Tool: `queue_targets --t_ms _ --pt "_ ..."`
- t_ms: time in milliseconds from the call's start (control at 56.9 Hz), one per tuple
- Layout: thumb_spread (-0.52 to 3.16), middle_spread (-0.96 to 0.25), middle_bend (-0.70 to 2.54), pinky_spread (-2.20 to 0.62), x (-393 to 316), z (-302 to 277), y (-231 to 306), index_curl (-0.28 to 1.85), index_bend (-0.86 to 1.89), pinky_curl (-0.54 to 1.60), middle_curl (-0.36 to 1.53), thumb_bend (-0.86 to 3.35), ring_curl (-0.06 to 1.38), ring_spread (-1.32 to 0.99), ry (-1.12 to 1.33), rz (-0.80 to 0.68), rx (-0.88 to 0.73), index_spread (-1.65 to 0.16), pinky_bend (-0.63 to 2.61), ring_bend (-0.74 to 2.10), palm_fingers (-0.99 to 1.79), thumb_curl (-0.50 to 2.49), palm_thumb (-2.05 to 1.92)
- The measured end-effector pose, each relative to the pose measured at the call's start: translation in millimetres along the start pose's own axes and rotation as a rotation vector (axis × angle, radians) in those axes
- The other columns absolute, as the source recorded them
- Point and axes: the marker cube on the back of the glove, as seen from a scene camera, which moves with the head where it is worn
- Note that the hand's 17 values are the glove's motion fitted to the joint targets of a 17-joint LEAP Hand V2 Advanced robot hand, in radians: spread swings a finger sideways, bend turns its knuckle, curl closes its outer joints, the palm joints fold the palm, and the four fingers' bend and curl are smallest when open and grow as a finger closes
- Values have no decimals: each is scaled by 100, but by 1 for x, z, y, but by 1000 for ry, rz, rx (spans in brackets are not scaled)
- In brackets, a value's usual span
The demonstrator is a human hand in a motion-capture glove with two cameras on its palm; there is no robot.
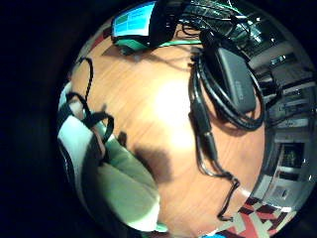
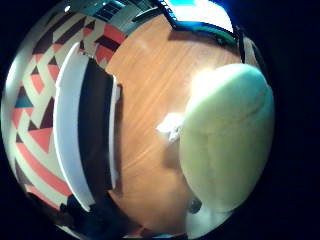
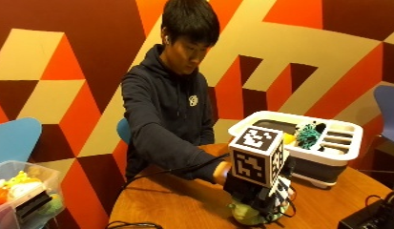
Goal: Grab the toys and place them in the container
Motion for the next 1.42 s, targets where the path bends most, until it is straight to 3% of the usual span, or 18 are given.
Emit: queue_targets --t_ms 246,527,755,843,948,1054,1107,1317,1423 --pt "9 -30 113 -42 -44 -64 33 96 76 69 93 25 80 -39 -160 -43 75 -44 109 139 104 83 80" --pt "-7 -31 125 -45 -174 -162 89 121 83 81 104 26 83 -39 -311 -368 204 -48 120 151 89 91 74" --pt "-5 -31 124 -46 -278 -124 103 131 78 87 105 22 81 -36 -366 -499 153 -49 129 155 82 96 69" --pt "7 -31 118 -45 -306 -95 103 131 63 86 103 16 79 -35 -335 -520 64 -49 135 155 74 96 65" --pt "39 -29 104 -38 -325 -62 107 122 32 76 96 8 73 -31 -270 -572 -124 -45 117 155 51 92 56" --pt "75 -19 71 -22 -331 -47 112 110 21 71 83 -2 64 -22 -234 -609 -209 -41 111 120 -18 81 40" --pt "88 -15 58 -15 -330 -49 113 103 19 64 76 -3 56 -17 -249 -610 -187 -40 106 98 -27 76 35" --pt "115 -6 38 -1 -298 -81 123 87 17 51 63 -2 39 -7 -268 -565 -89 -33 86 65 -12 59 27" --pt "121 -4 34 2 -249 -110 126 80 17 47 60 -2 36 -5 -227 -443 -66 -30 80 57 -7 54 25"
